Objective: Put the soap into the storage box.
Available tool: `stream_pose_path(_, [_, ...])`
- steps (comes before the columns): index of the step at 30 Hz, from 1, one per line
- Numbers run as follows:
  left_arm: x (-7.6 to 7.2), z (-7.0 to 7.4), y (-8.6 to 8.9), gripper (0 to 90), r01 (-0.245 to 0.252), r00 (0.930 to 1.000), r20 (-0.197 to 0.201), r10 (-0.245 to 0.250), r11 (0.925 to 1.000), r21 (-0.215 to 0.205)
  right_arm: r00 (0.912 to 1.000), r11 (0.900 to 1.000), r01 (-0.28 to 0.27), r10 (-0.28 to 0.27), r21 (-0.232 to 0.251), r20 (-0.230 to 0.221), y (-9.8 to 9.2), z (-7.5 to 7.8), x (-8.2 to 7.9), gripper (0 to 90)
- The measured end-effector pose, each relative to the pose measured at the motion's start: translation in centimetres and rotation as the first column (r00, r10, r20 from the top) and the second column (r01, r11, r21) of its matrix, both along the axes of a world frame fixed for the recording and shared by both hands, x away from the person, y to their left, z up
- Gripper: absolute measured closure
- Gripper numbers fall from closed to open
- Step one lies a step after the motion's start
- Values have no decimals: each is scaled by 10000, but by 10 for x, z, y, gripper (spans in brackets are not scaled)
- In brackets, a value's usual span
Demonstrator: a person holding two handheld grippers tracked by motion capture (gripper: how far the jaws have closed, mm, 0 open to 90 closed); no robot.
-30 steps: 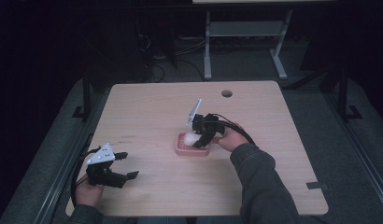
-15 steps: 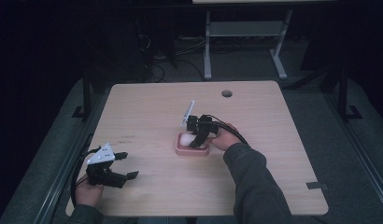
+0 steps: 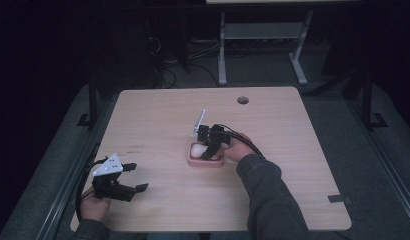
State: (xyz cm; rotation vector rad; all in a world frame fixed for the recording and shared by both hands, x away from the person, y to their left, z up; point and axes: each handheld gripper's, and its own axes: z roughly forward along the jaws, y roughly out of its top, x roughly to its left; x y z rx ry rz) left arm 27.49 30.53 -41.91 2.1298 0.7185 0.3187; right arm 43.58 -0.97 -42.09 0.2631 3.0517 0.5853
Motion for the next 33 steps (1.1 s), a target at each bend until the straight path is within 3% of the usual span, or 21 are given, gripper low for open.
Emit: stream_pose_path(33, [0,0,0,148,34,10000,17,-34,10000,47,9998,9997,190,-188,-166,83,0,-4,3,485])
